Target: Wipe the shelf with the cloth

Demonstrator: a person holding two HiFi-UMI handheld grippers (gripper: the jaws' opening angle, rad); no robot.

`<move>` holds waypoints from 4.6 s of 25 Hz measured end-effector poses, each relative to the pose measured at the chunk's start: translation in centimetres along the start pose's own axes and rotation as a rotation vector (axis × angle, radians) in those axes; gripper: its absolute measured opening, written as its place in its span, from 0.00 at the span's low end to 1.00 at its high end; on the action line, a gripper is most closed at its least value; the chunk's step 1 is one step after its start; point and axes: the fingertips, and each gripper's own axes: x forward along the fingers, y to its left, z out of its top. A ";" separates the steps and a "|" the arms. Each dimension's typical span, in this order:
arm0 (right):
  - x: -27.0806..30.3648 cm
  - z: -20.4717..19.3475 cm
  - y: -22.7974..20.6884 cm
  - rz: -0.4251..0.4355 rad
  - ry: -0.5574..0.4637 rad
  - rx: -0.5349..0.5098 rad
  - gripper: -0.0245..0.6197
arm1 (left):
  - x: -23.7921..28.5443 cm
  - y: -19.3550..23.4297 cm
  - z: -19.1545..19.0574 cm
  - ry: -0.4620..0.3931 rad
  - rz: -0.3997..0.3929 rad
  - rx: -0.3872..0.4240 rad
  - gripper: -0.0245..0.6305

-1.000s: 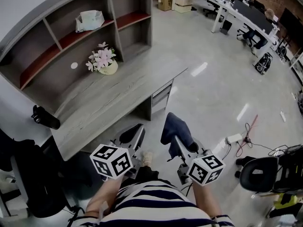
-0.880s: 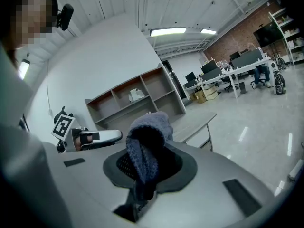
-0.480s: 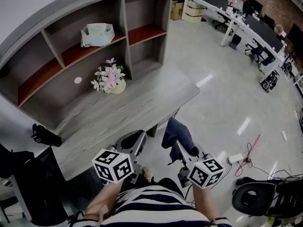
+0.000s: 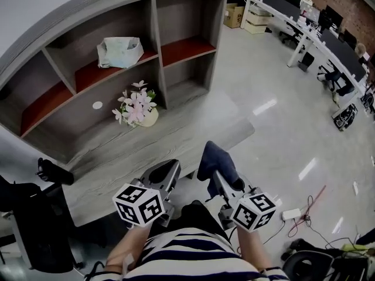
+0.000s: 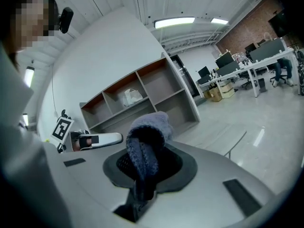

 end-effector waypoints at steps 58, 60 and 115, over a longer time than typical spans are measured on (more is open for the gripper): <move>20.3 34.1 11.2 0.703 -0.420 -0.538 0.14 | 3.9 7.2 17.6 -0.411 0.472 0.015 0.08; 20.9 34.3 11.1 0.701 -0.432 -0.548 0.14 | 3.9 7.1 17.8 -0.436 0.493 0.007 0.08; 35.2 5.7 -2.3 0.456 0.239 -0.757 0.15 | 4.8 8.6 11.7 -0.431 0.646 -0.151 0.08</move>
